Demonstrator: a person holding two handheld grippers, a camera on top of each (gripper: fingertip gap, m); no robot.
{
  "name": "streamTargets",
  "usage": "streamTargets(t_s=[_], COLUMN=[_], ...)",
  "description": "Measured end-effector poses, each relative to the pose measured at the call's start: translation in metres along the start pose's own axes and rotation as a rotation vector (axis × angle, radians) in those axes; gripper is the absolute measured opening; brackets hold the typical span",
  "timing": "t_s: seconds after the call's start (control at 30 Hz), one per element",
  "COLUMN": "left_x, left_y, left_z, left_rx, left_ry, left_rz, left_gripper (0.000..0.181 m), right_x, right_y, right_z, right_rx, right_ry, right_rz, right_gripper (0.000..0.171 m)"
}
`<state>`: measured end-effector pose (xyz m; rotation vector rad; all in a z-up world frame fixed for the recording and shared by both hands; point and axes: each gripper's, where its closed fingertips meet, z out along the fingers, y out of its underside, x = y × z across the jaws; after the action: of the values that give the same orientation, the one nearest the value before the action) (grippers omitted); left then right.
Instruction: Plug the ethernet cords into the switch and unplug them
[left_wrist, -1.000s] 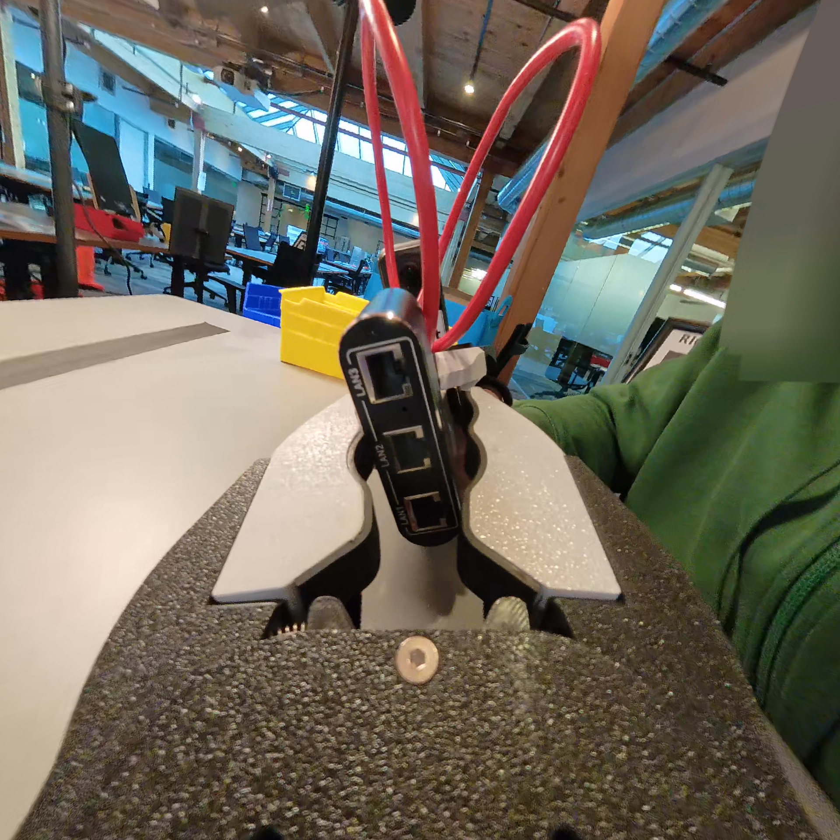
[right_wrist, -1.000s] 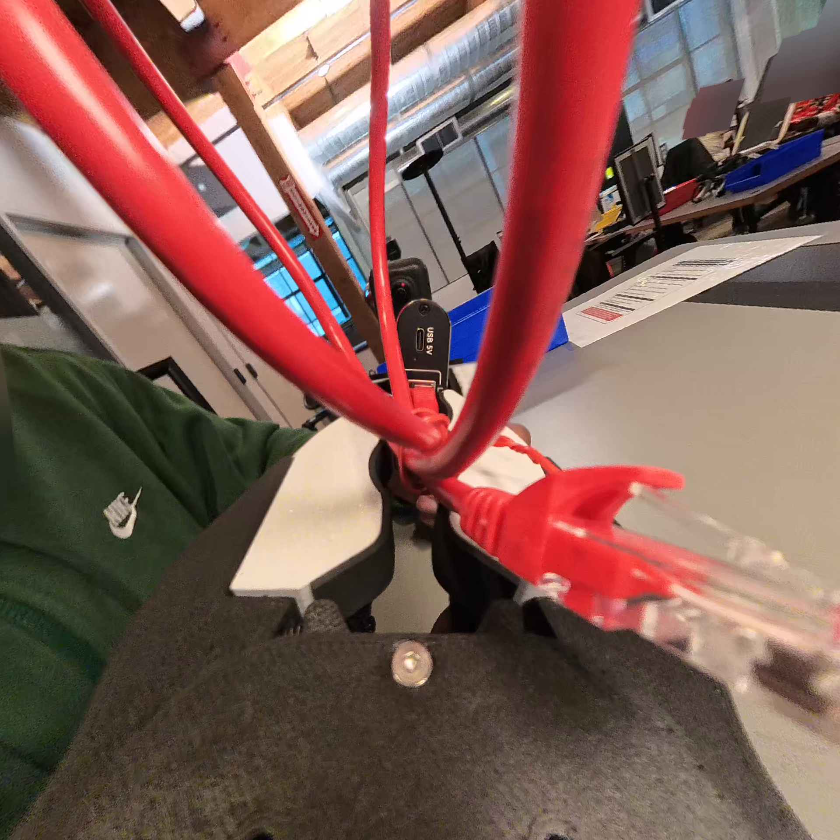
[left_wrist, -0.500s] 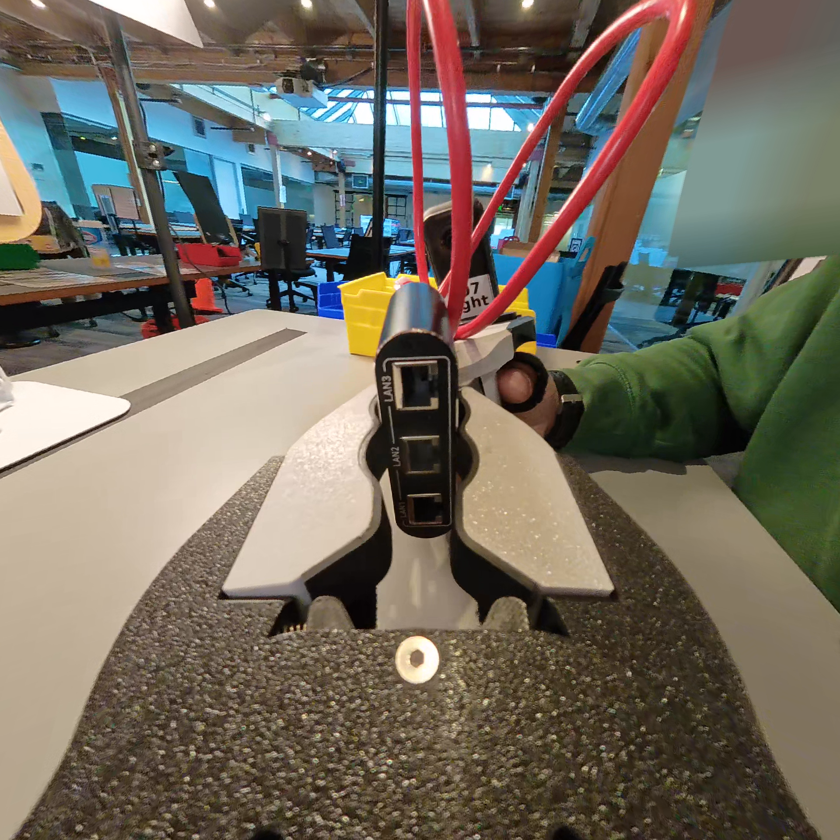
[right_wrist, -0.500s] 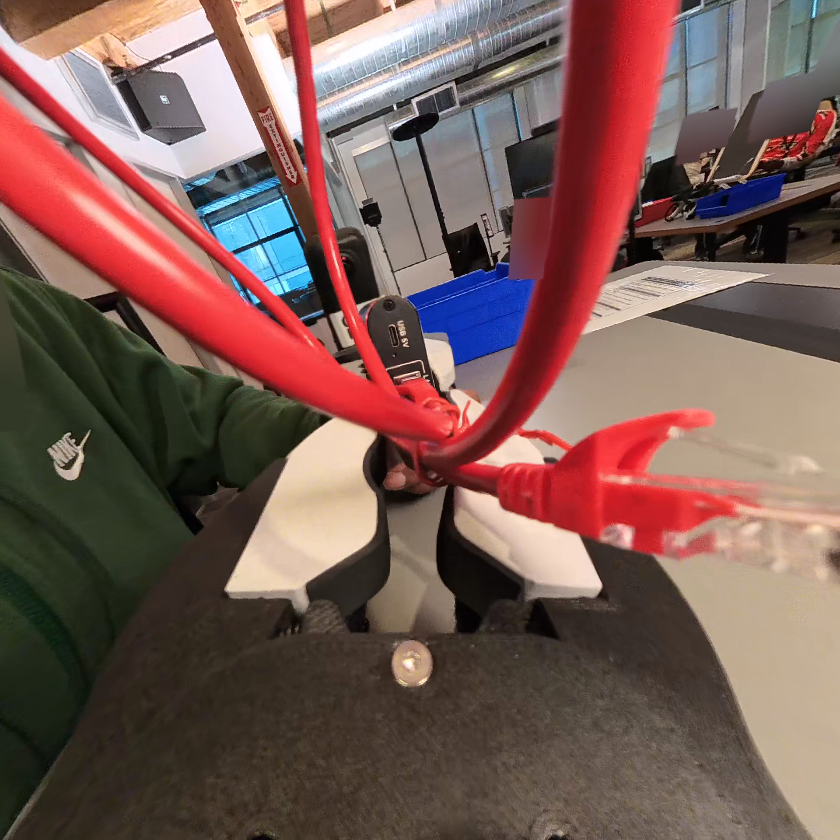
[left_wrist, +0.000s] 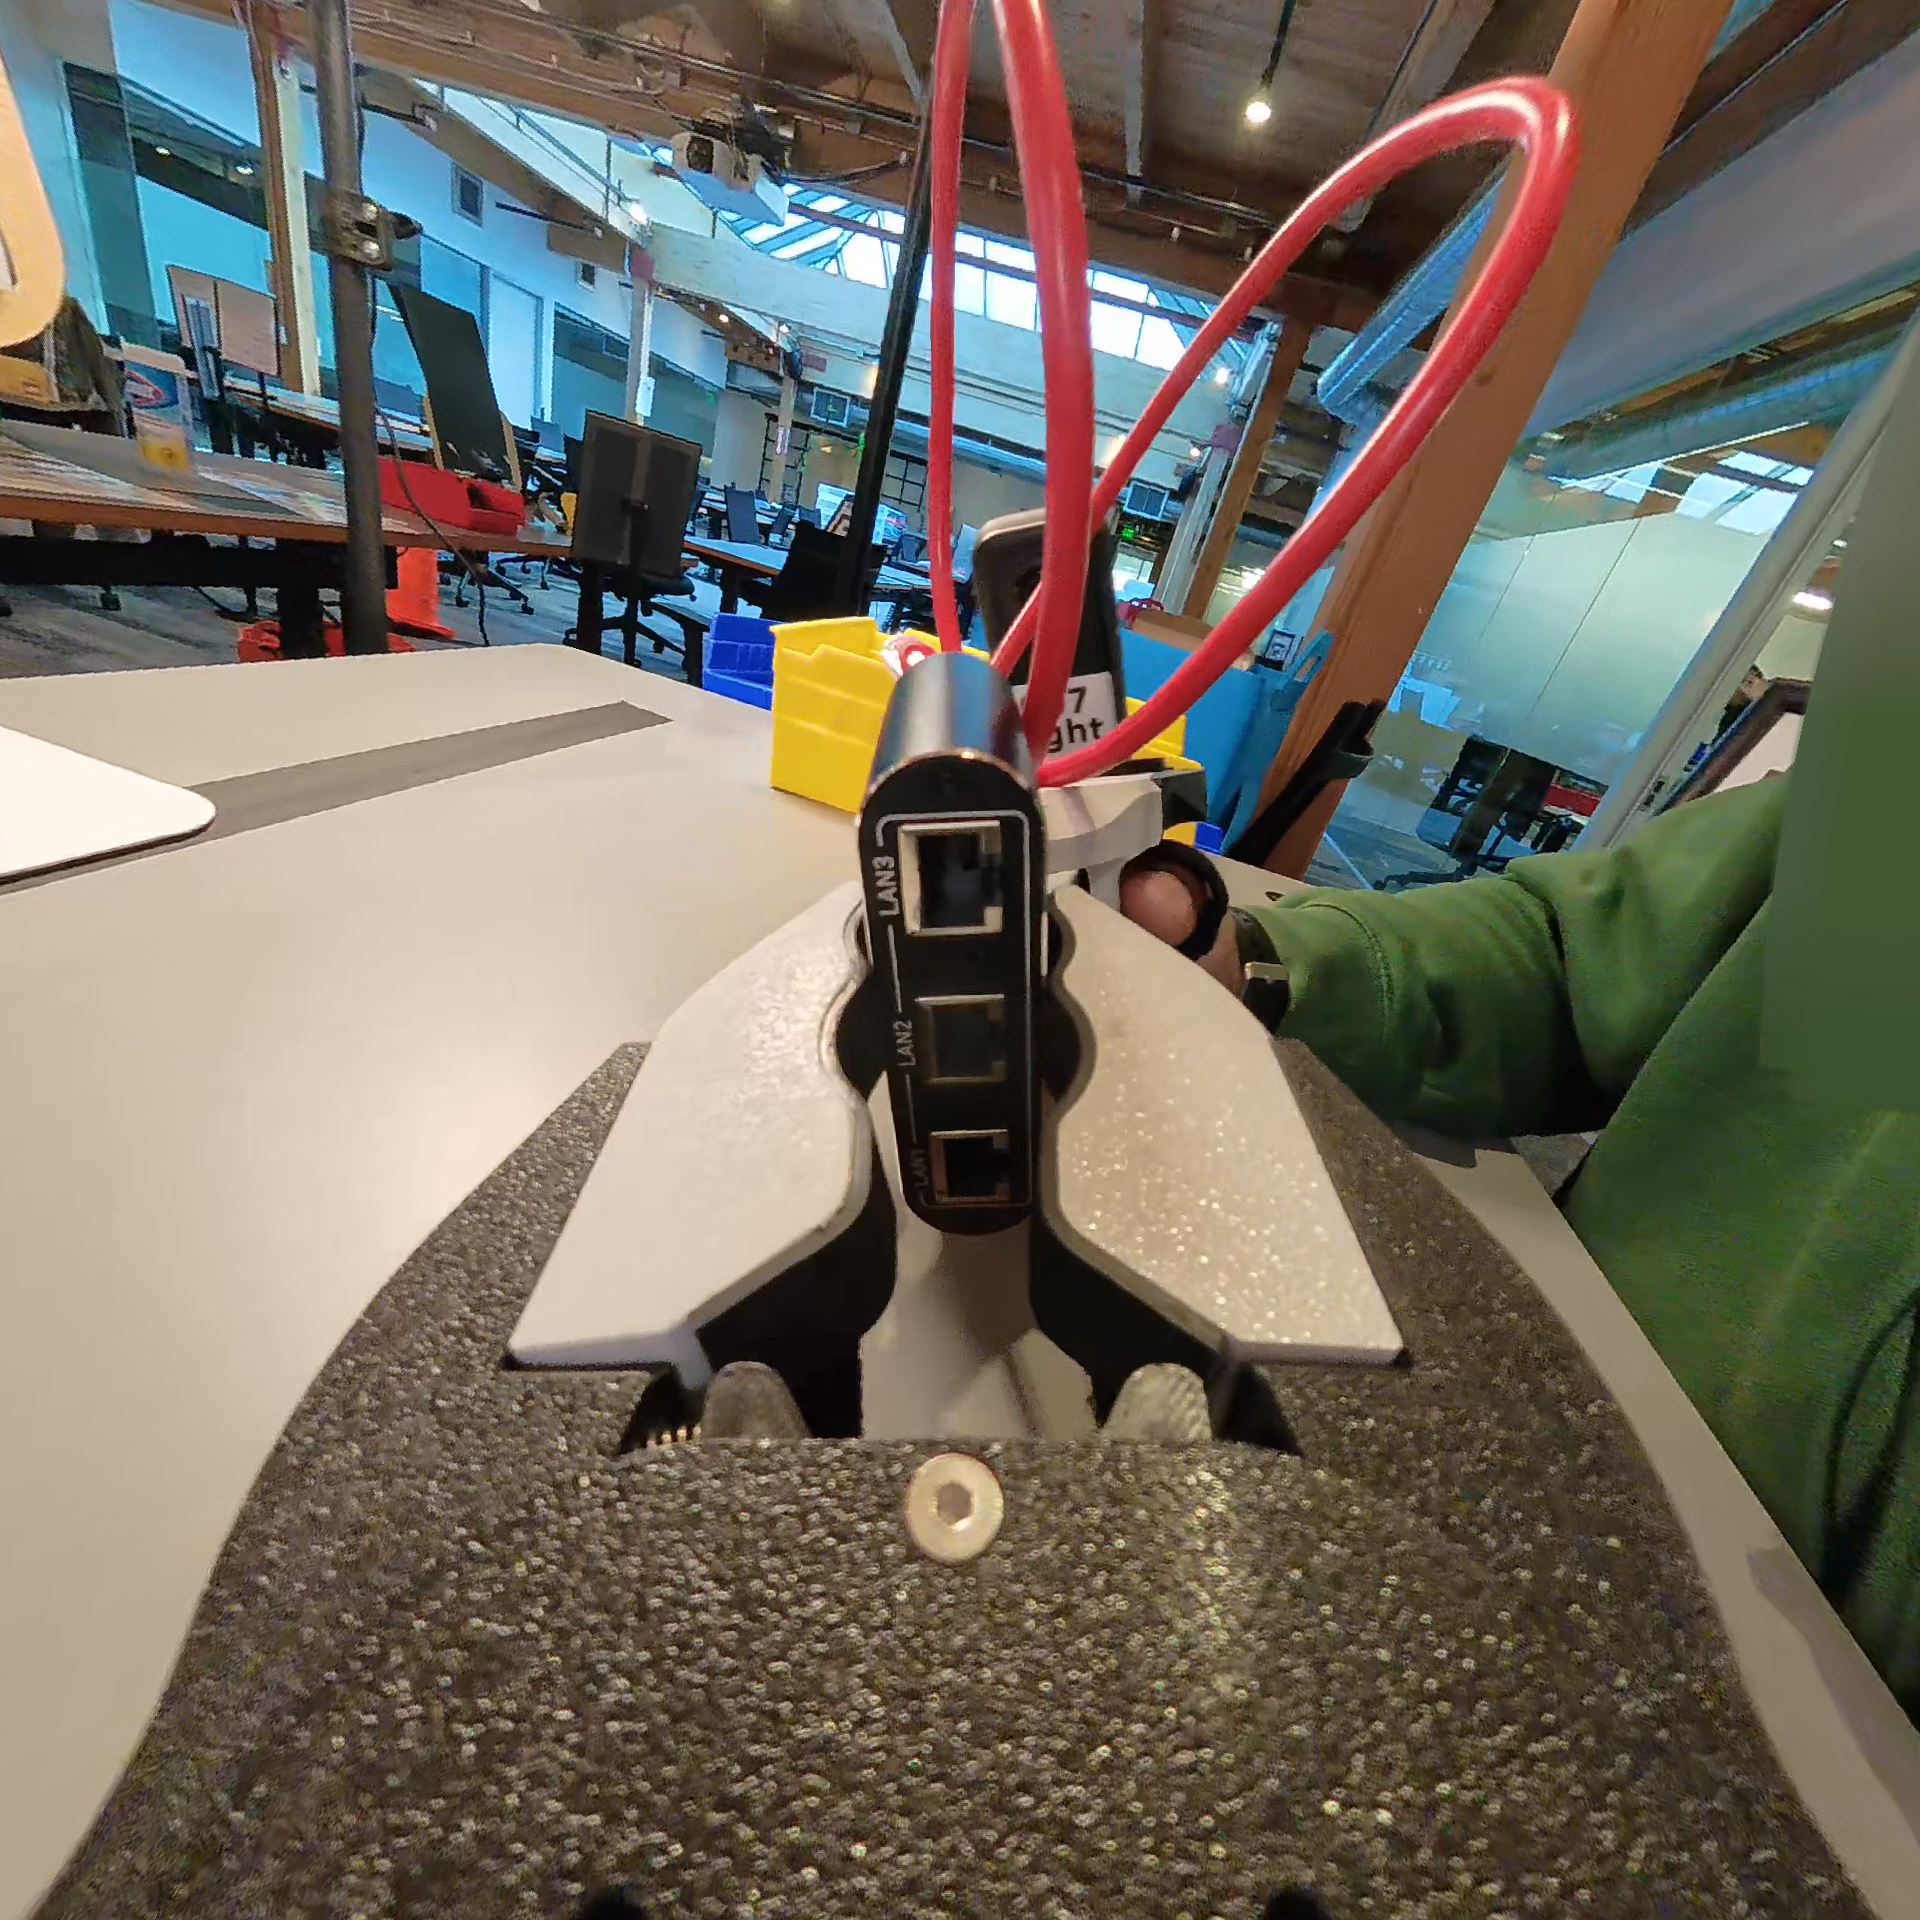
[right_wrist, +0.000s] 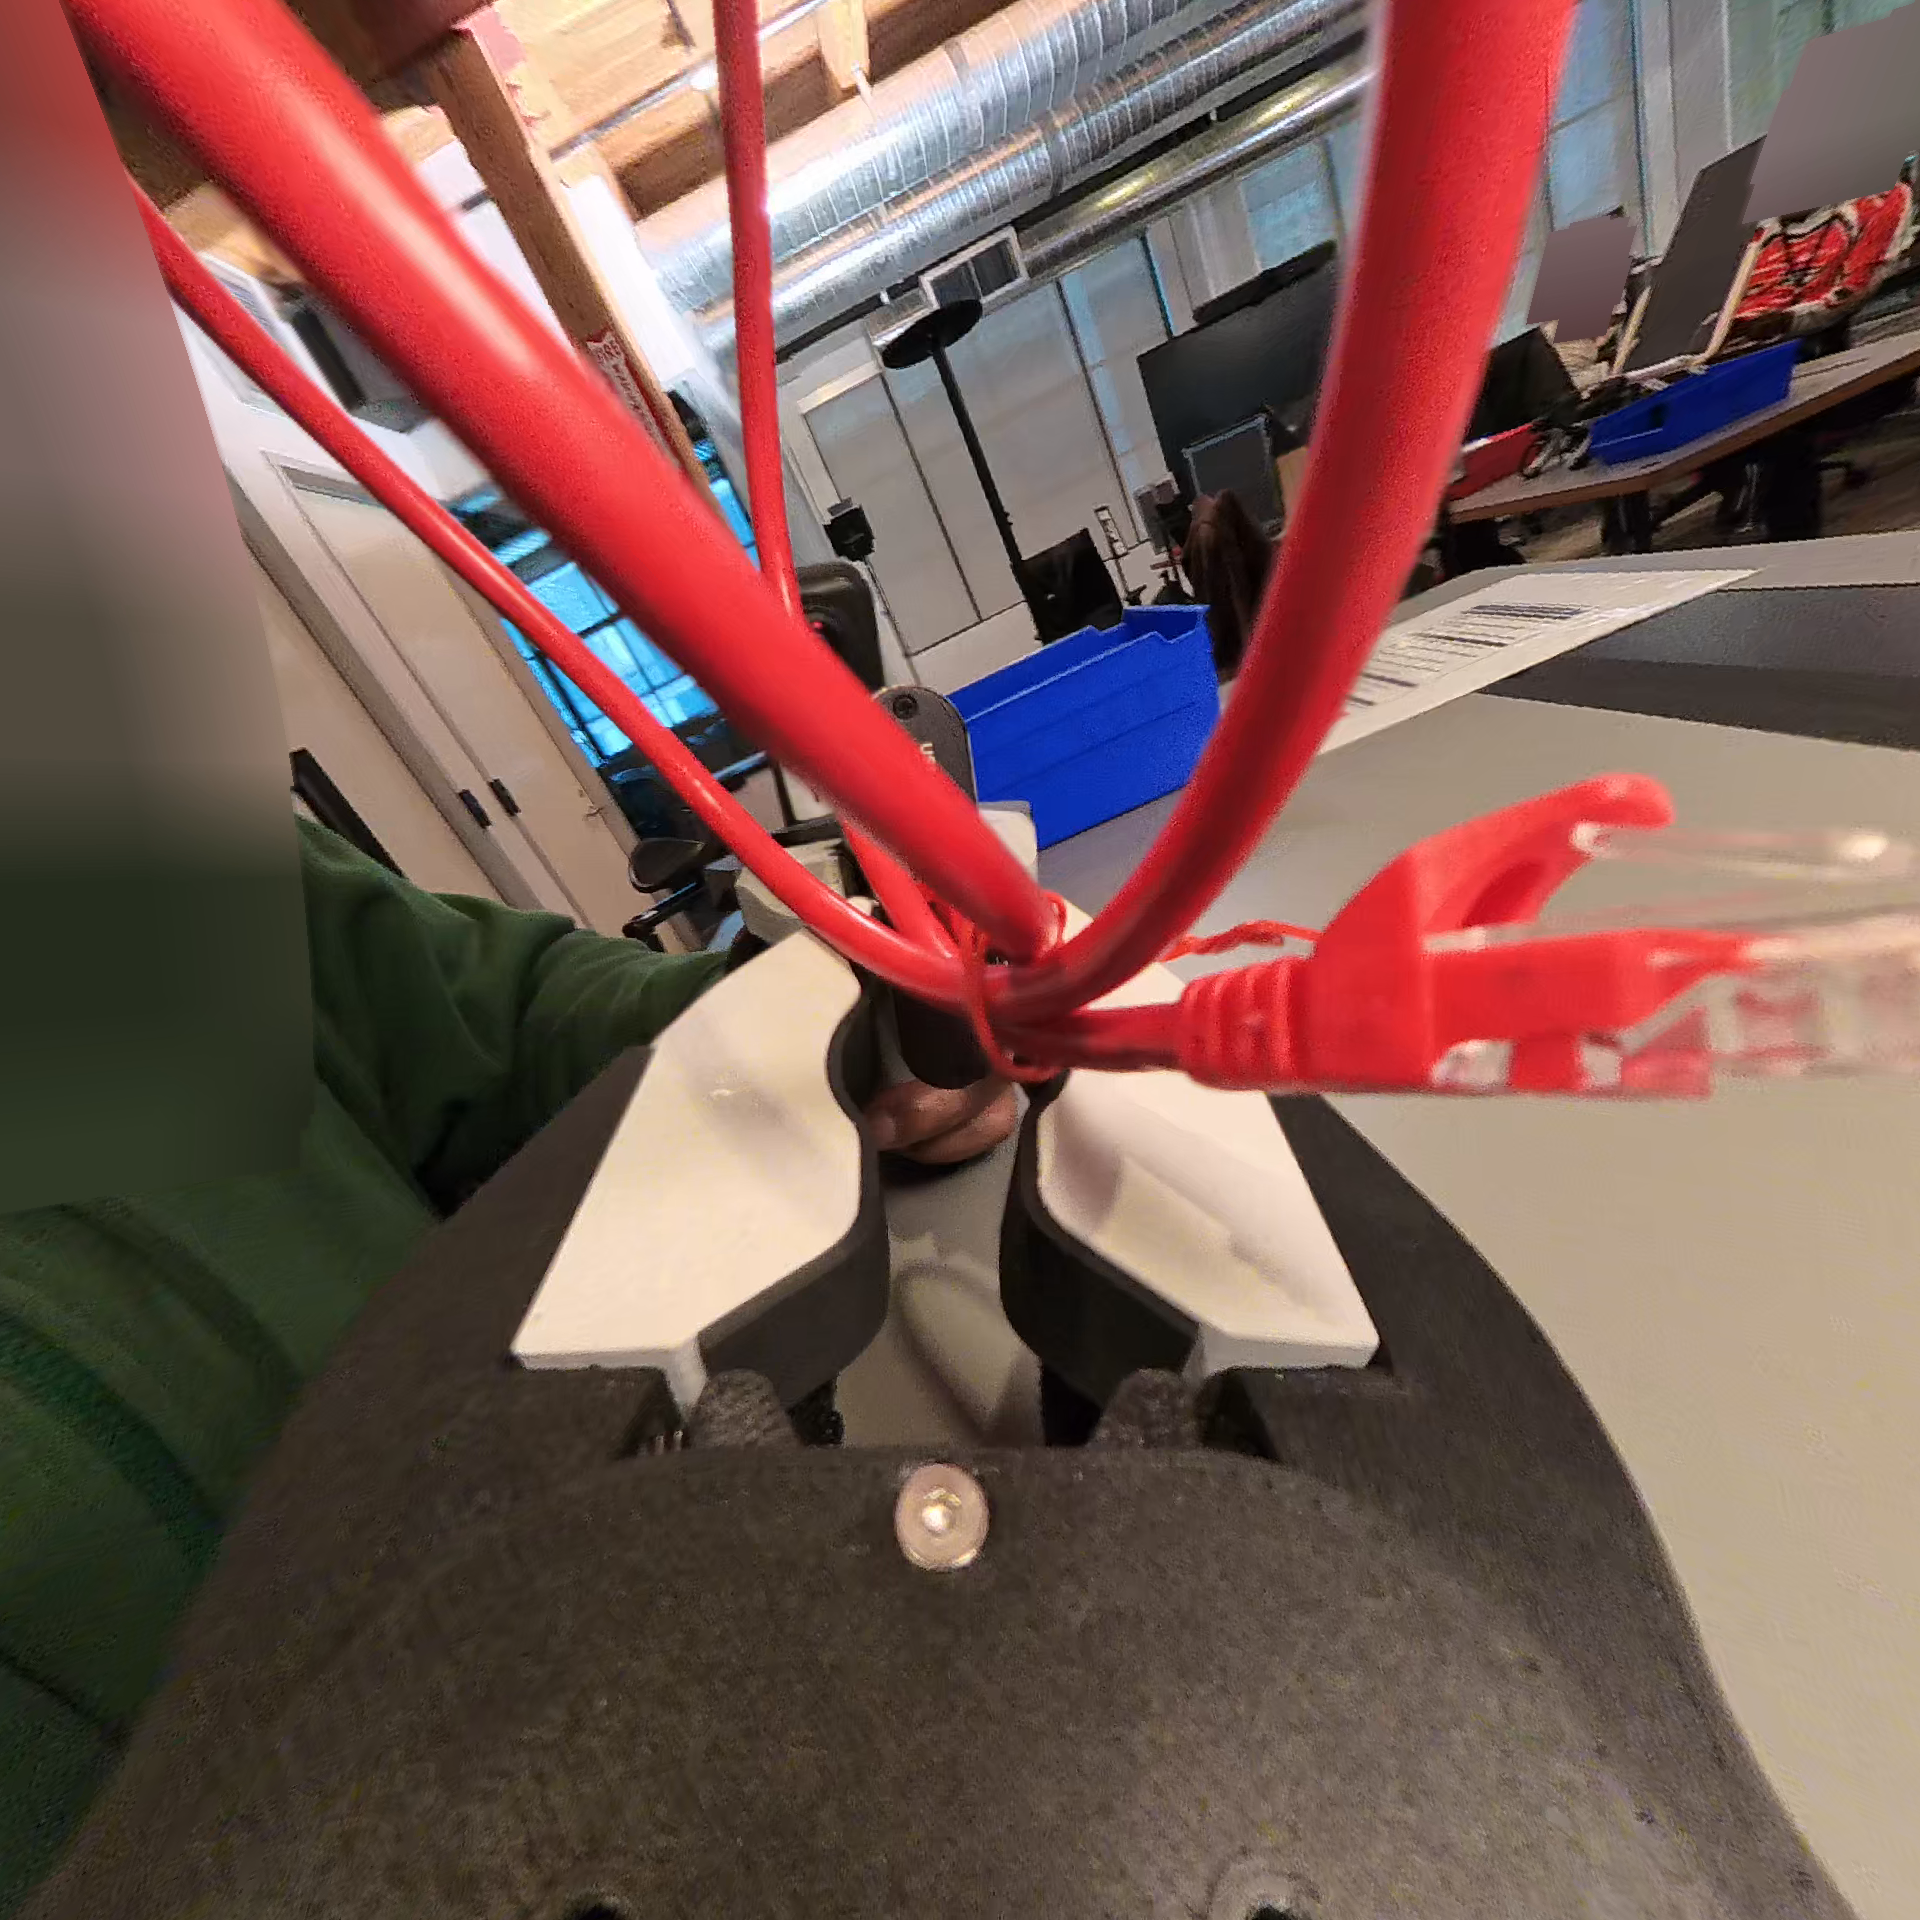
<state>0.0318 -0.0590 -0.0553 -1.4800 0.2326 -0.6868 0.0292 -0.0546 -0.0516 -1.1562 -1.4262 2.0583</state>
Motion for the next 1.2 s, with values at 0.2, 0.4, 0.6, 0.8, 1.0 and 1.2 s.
streamTargets(t_s=[0.2, 0.4, 0.6, 0.8, 1.0, 1.2], left_x=[-0.006, -0.011, -0.006, -0.006, -0.006, -0.003], left_y=[0.0, -0.001, -0.001, -0.001, -0.001, -0.001], left_z=[0.0, -0.002, 0.0, 0.002, 0.002, 0.004], left_rx=[0.002, 0.013, 0.016, 0.027, 0.017, 0.041], left_ry=[-0.04, -0.059, -0.035, -0.041, -0.082, -0.042], left_rz=[-0.01, -0.038, -0.033, -0.05, 0.009, -0.061], left_gripper=[0.027, 0.027, 0.027, 0.027, 0.027, 0.027], right_x=[0.007, 0.011, 0.006, 0.007, 0.007, 0.004], right_y=[-0.004, -0.006, -0.009, -0.009, -0.009, -0.011], right_z=[0.002, 0.005, 0.002, 0.001, -0.001, -0.002], right_rx=[0.036, 0.082, 0.148, 0.154, 0.17, 0.185], right_ry=[0.131, 0.205, 0.188, 0.161, 0.186, 0.164], right_rz=[-0.059, -0.019, 0.028, 0.047, 0.05, 0.063], right_gripper=[0.02, 0.019, 0.016, 0.016, 0.015, 0.015])
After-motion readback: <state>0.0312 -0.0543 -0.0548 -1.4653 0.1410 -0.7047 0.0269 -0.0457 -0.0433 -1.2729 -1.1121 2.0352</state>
